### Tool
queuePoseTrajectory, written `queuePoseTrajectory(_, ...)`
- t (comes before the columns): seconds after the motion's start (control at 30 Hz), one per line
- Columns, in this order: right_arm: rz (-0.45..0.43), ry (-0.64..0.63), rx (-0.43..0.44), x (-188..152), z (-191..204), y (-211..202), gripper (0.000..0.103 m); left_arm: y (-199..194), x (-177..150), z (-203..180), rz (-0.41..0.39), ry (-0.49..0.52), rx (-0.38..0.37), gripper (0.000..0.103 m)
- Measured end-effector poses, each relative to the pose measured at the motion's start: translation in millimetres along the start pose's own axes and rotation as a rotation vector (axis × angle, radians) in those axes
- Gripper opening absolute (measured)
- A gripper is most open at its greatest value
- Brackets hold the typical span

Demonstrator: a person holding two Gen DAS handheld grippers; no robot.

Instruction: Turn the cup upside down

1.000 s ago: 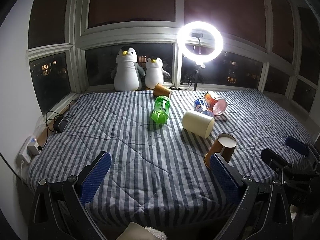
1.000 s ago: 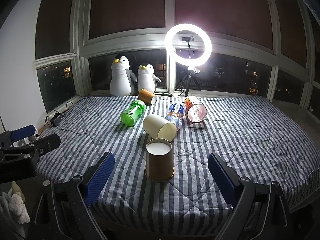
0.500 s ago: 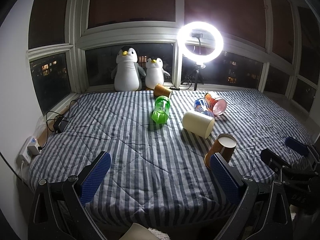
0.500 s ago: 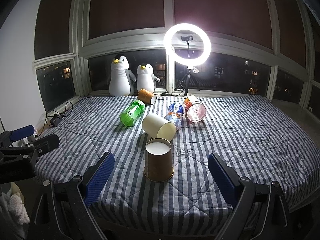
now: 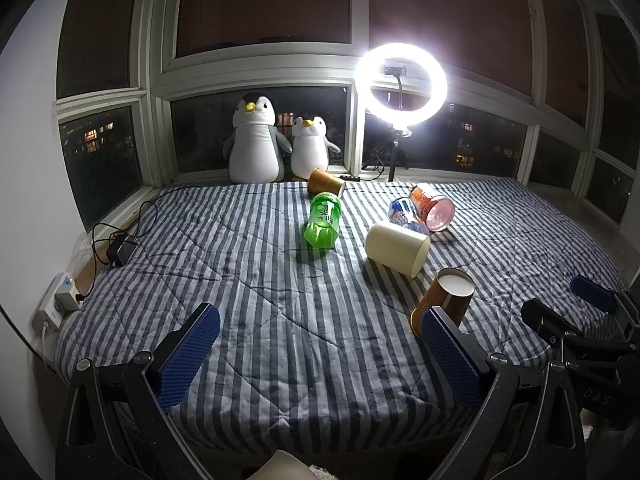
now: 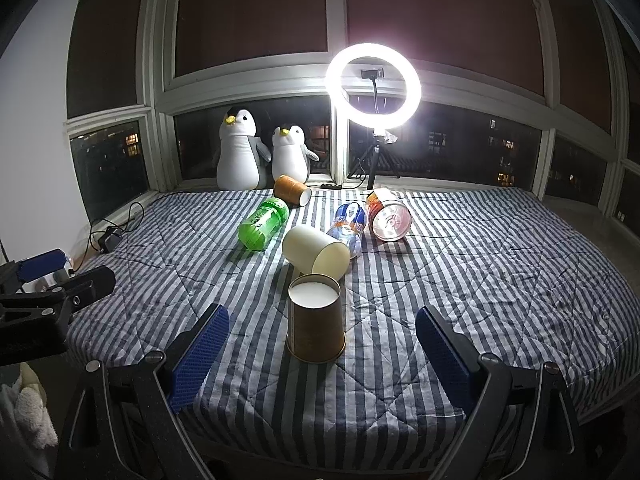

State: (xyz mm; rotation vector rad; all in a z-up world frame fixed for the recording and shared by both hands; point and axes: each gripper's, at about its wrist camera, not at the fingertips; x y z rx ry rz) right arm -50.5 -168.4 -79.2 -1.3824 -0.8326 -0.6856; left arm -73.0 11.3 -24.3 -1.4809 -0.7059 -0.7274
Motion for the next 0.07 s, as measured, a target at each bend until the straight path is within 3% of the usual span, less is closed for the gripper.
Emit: queuePoseTrajectory(0.07,0.003,0.004,0.0,-1.7,-1.4,1.5,0.093,1.5,0.6,0.0,0.009,0.0,-0.006,0.102)
Point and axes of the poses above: each gripper's, at about its wrist camera, not at the fingertips, and y roughly the way its jaws point, z to its left, x to its top, and after that the axes turned 5 degrees about z, right-handed
